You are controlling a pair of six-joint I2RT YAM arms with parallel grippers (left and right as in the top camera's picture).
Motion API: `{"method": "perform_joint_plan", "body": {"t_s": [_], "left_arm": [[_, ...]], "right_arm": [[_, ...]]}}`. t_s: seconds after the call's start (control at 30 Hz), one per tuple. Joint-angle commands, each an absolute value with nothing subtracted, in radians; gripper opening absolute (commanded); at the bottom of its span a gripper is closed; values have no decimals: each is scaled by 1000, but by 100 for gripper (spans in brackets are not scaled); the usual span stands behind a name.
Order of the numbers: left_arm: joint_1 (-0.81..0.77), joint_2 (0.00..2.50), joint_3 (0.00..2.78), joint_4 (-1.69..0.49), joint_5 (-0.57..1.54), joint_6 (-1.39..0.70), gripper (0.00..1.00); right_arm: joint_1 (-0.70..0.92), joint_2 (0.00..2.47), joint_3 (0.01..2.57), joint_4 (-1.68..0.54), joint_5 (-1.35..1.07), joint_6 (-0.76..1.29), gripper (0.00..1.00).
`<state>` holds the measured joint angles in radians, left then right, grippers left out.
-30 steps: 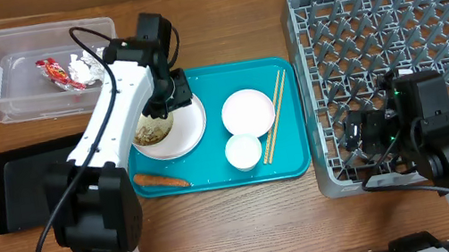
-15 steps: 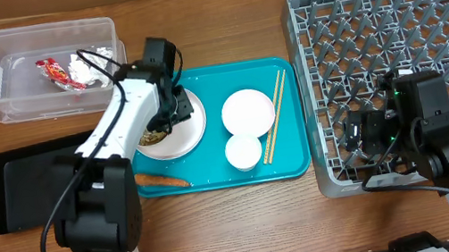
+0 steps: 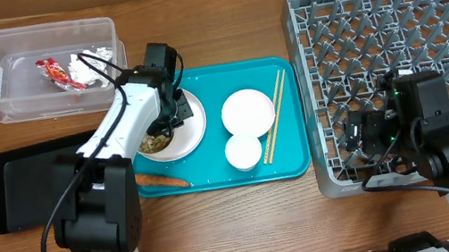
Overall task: Sort waste into correct bins and load items into the dishwasher
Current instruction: 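Carry the bowl over the black tray and tip out the food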
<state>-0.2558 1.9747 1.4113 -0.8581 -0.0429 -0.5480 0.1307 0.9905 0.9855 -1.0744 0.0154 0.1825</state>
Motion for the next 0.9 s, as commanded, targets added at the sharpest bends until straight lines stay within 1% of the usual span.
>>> {"method": "perform_joint_plan", "body": {"t_s": [0.0, 0.23, 0.4, 0.5, 0.7, 0.77, 0.87], "left_arm": [[-257, 1964, 1449, -913, -33, -553, 4], [-249, 1898, 1685, -1139, -44, -513, 4], [-192, 1831, 1710, -1209, -4, -511, 4], [-118, 1802, 1709, -1244, 90, -461, 4], [72, 1795, 1695, -1256, 373, -311, 4], [149, 1795, 1668, -1256, 488, -254, 4], [239, 1795, 1612, -1244, 588, -198, 4]], "right_arm": [[127, 990, 1015, -1074, 25, 183, 100], [127, 990, 1015, -1080, 26, 183, 100], [127, 990, 1015, -1080, 26, 183, 100], [127, 990, 1015, -1080, 26, 183, 100], [127, 990, 1015, -1080, 26, 183, 100], [127, 990, 1015, -1080, 26, 183, 100], [127, 990, 1015, -1080, 26, 183, 100]]}}
